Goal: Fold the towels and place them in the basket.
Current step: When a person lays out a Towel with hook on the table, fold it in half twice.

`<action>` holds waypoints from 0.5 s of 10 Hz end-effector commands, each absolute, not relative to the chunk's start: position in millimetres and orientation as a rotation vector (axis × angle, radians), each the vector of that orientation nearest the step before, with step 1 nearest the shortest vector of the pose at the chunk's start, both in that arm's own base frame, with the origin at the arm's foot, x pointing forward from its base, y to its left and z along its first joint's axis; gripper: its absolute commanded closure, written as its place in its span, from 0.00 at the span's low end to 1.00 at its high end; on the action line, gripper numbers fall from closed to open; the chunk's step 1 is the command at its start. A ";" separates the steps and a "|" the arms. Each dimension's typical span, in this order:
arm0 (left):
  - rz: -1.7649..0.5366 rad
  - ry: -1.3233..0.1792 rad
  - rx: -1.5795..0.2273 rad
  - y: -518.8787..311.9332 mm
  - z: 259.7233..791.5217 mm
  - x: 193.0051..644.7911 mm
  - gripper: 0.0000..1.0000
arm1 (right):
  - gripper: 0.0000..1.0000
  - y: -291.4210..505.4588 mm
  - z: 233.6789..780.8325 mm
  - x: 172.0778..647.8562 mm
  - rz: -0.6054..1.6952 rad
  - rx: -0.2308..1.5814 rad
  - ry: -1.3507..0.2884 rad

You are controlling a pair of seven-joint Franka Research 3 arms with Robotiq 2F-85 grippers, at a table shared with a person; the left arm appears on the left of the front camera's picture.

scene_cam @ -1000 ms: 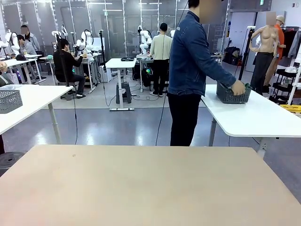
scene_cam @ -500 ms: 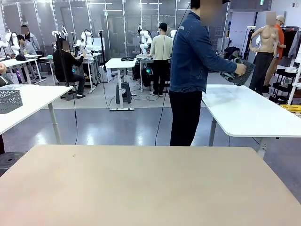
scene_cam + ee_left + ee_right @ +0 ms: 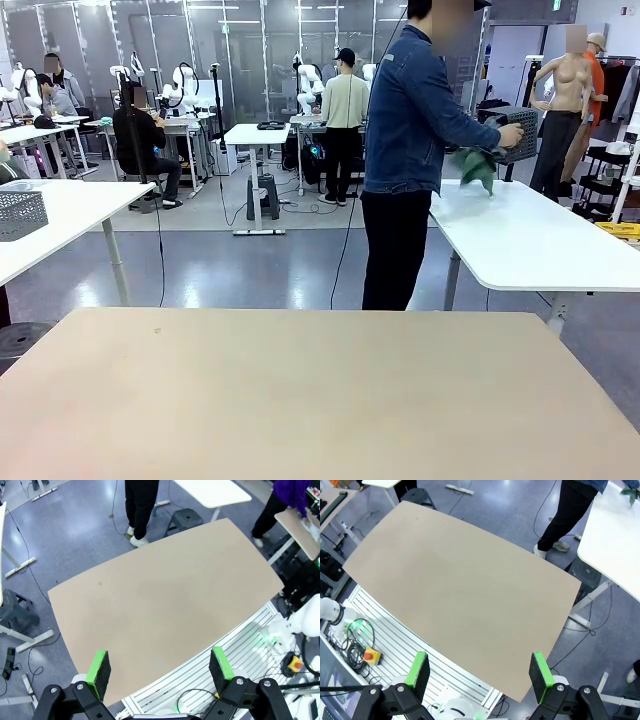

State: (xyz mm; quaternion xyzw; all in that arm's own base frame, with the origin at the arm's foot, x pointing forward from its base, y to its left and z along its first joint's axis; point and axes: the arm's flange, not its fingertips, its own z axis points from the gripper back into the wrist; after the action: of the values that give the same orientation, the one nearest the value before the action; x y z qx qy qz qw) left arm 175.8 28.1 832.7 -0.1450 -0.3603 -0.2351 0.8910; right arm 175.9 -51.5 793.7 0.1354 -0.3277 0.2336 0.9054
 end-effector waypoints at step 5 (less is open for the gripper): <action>-0.490 -0.749 -0.301 27.9 833.2 175.4 0.00 | 0.00 -51.6 793.1 175.5 0.487 0.285 -0.677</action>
State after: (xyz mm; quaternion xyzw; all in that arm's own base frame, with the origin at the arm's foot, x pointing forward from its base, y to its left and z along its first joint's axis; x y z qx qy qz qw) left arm 175.8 28.1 832.7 -0.1450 -0.3603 -0.2351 0.8910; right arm 175.9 -51.5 793.7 0.1354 -0.3277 0.2336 0.9054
